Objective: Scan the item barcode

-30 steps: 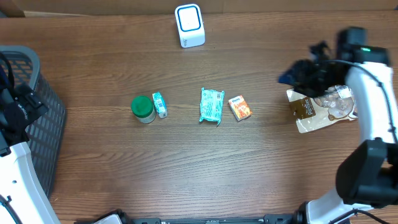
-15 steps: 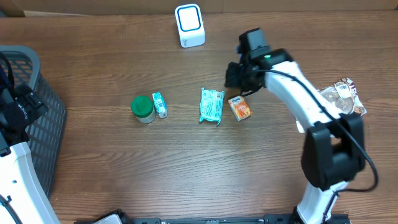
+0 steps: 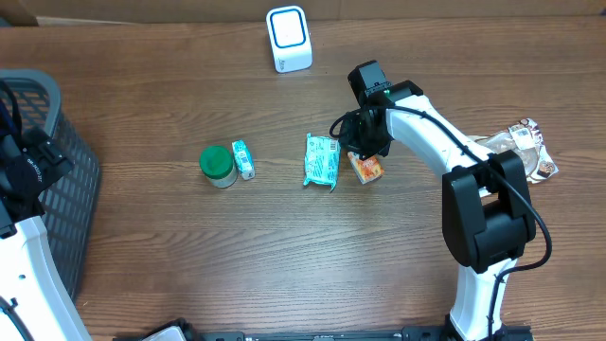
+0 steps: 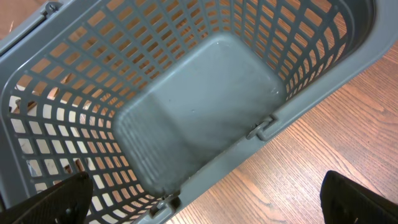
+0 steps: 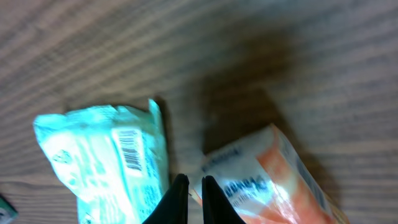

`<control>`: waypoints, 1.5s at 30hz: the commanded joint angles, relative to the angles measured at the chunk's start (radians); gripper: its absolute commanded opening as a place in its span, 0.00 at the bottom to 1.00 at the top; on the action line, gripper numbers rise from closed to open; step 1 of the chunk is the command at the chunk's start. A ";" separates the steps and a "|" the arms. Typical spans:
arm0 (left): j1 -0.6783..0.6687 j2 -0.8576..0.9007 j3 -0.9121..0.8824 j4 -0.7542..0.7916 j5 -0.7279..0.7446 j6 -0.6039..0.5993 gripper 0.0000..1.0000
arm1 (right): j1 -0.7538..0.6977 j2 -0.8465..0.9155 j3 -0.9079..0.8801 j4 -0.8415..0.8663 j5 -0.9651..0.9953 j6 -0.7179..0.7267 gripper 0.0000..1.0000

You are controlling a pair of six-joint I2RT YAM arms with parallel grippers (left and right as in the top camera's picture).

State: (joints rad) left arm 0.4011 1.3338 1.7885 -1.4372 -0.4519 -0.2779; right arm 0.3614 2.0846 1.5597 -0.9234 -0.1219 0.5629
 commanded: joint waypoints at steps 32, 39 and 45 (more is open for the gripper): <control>0.004 0.002 0.009 0.000 0.001 0.016 0.99 | -0.104 -0.005 0.013 -0.128 0.101 -0.182 0.21; 0.004 0.002 0.008 0.000 0.001 0.016 1.00 | -0.104 -0.005 0.013 0.037 0.032 -0.170 0.20; 0.004 0.002 0.009 0.001 0.001 0.016 1.00 | -0.174 -0.056 0.027 -0.026 -0.079 -0.192 0.17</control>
State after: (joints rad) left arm 0.4011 1.3338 1.7885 -1.4372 -0.4519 -0.2779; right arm 0.2371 2.0838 1.5597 -0.9348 -0.1280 0.3874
